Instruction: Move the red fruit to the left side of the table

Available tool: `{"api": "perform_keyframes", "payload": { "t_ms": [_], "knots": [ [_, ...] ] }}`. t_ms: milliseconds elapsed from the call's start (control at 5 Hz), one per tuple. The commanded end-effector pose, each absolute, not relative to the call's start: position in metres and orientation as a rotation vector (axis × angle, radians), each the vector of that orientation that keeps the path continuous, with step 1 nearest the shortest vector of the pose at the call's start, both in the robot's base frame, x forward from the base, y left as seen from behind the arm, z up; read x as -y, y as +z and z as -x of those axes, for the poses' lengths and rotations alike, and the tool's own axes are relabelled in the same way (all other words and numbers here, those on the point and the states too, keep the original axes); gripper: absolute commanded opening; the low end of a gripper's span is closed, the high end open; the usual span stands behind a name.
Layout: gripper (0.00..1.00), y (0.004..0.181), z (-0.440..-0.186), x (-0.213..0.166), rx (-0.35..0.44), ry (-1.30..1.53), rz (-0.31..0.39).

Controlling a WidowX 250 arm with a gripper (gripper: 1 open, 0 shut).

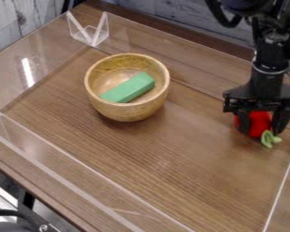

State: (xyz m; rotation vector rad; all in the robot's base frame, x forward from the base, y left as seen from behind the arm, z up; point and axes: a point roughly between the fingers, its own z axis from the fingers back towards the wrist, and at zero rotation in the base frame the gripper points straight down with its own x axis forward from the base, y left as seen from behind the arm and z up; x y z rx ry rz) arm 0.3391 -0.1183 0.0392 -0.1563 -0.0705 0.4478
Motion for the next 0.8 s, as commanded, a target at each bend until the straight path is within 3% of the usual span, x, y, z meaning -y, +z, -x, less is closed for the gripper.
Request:
{"api": "perform_keyframes", "payload": {
  "t_ms": [0,600],
  "knots": [
    [0.0,0.061,-0.346,0.118,0.121,0.483,0.187],
    [0.0,0.127,-0.351,0.099,0.179,0.477,0.285]
  ]
}}
